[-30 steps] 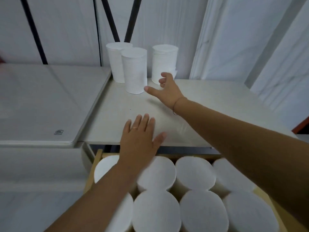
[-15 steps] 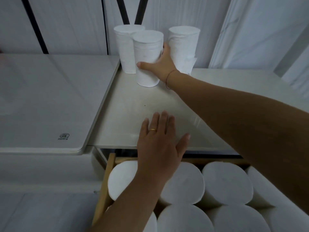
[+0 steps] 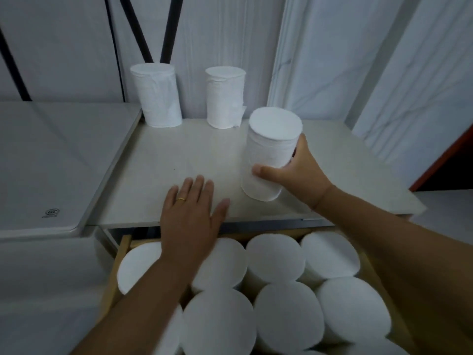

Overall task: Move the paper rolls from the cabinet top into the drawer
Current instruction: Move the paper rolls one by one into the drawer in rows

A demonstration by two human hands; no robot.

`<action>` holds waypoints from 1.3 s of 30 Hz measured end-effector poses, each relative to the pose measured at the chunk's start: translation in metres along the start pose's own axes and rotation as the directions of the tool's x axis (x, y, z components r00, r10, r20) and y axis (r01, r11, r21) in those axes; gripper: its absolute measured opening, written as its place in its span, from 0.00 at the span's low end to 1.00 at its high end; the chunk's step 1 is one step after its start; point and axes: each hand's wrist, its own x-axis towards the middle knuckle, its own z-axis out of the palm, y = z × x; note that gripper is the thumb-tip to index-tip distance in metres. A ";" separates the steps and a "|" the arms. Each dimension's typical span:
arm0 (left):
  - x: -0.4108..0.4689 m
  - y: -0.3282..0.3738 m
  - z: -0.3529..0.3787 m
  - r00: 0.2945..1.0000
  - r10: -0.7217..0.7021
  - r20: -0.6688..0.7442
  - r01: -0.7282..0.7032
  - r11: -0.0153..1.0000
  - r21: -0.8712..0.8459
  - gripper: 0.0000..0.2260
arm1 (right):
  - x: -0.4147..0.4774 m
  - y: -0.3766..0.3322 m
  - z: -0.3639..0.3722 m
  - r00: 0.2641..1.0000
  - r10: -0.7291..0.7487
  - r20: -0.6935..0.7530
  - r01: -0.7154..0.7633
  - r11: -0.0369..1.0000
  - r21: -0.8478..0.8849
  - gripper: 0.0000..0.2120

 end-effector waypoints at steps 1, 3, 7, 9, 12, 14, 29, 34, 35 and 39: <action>-0.001 0.009 -0.003 1.000 -0.001 -0.012 0.001 0.998 -0.065 0.36 | -0.015 0.003 -0.017 0.999 0.010 -0.033 -0.011 1.000 -0.014 0.49; -0.008 0.042 -0.010 1.000 -0.009 -0.004 0.007 0.911 -0.413 0.39 | -0.040 0.007 -0.043 0.994 0.029 -0.109 -0.031 0.999 -0.022 0.49; -0.022 0.143 -0.037 0.981 0.062 0.182 0.161 0.256 -0.953 0.43 | -0.072 0.001 -0.062 0.991 0.004 -0.136 -0.010 0.999 -0.042 0.47; -0.020 0.173 -0.049 0.985 -0.017 0.172 0.173 0.123 -0.977 0.40 | -0.079 -0.006 -0.077 0.999 0.047 0.004 -0.047 0.999 0.017 0.44; -0.010 0.185 -0.056 0.960 -0.087 0.266 0.270 0.037 -0.962 0.34 | -0.085 -0.016 -0.103 0.968 0.171 0.183 -0.202 0.964 0.170 0.38; -0.009 0.193 -0.060 0.950 -0.081 0.301 0.305 0.039 -0.951 0.31 | -0.092 -0.019 -0.113 0.965 0.215 0.152 -0.240 0.955 0.175 0.36; -0.033 0.272 0.002 0.941 0.127 0.314 0.233 0.427 -0.873 0.20 | -0.183 0.048 -0.158 0.870 0.492 -0.023 -0.447 0.809 0.383 0.33; -0.034 0.253 0.037 0.943 0.191 0.272 0.036 0.755 -0.655 0.23 | -0.181 0.078 -0.138 0.851 0.507 -0.137 -0.468 0.850 0.240 0.29; -0.034 0.249 0.041 0.938 0.194 0.286 0.009 0.813 -0.582 0.24 | -0.182 0.082 -0.136 0.855 0.493 -0.159 -0.456 0.863 0.219 0.28; -0.025 0.236 0.052 0.931 0.246 0.269 -0.181 0.952 -0.246 0.22 | -0.181 0.095 -0.129 0.810 0.583 -0.066 -0.572 0.810 0.128 0.24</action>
